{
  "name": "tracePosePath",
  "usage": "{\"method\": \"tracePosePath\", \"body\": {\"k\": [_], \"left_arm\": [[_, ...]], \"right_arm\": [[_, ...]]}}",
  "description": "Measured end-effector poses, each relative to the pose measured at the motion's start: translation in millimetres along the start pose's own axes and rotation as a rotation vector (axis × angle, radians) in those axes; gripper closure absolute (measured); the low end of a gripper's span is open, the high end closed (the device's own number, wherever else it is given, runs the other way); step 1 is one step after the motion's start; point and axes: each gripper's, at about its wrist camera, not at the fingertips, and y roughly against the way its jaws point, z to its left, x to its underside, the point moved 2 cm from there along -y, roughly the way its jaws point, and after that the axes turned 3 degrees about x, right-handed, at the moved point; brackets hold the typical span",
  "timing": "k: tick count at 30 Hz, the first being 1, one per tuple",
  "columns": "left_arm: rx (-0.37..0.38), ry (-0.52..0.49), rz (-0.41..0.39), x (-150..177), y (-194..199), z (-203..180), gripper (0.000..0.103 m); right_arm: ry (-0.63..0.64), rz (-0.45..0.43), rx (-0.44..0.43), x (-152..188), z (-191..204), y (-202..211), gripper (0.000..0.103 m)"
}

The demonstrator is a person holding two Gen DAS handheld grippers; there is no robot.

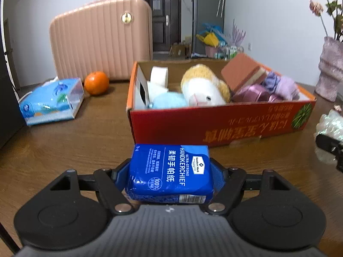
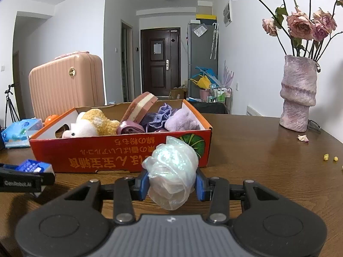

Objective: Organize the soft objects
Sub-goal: 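Carry the tissue pack and plastic bag with both grippers over the box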

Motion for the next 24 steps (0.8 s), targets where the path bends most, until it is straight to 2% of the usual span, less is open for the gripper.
{"method": "tracePosePath", "body": {"k": [24], "left_arm": [[0.058, 0.037, -0.202, -14.2, 58.5, -0.1, 0.029]], "right_arm": [[-0.045, -0.070, -0.041, -8.8, 10.2, 19.5, 0.062]]}}
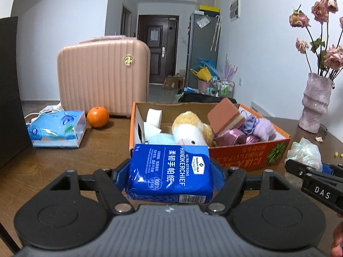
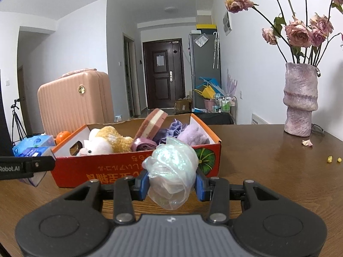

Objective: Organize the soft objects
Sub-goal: 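Carry the tissue pack and plastic bag with both grippers over the box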

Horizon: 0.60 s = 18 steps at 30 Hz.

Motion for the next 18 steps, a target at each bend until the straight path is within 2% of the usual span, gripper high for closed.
{"method": "tracePosePath", "body": {"k": [18], "left_arm": [[-0.016, 0.039, -0.061, -26.5, -5.8, 9.0, 0.029]], "right_arm": [[-0.038, -0.089, 0.004, -23.6, 15.3, -14.4, 0.061]]}}
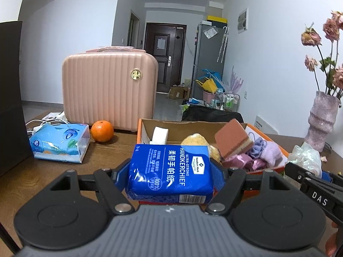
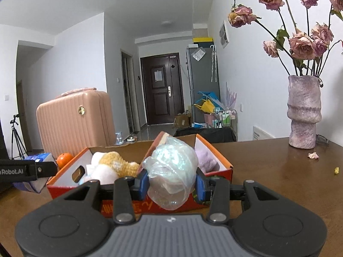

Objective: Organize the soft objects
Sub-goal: 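Carry the tissue pack and plastic bag with both grippers over the box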

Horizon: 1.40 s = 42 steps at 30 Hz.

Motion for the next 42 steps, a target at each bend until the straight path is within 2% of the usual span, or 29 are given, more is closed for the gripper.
{"method": "tracePosePath", "body": {"k": [19, 30, 42], "left_arm": [[-0.021, 0.056, -0.039, -35.1, -41.0, 8.9, 0.029], [-0.013, 0.048, -0.042, -47.3, -74.2, 2.2, 0.029], [-0.015, 0.044, -0.034, -58.4, -110.7, 5.0, 0.029]], "right_arm": [[0.042, -0.081, -0.010, -18.2, 18.0, -37.1, 0.061], [0.038, -0.097, -0.013, -27.6, 25.0, -71.9, 0.061], [0.073, -0.097, -0.054, -36.2, 43.8, -113.0, 0.061]]}}
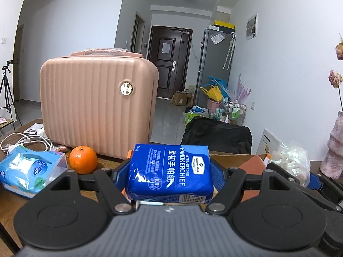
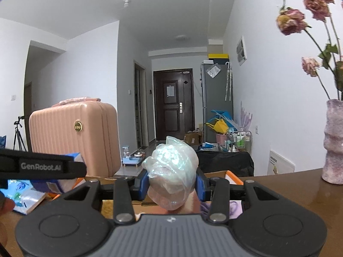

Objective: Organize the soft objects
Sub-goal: 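Carry the tissue pack and plastic bag with both grippers over the box, then lower both grippers into the box and open them to release the items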

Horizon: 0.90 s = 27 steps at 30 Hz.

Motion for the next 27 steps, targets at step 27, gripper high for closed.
{"method": "tracePosePath", "body": {"k": [27], "left_arm": [[0.023, -0.023, 0.052, -3.7, -46.5, 7.5, 0.017]], "right_arm": [[0.065, 0.084, -0.044, 4.9, 12.2, -50.6, 0.047]]}}
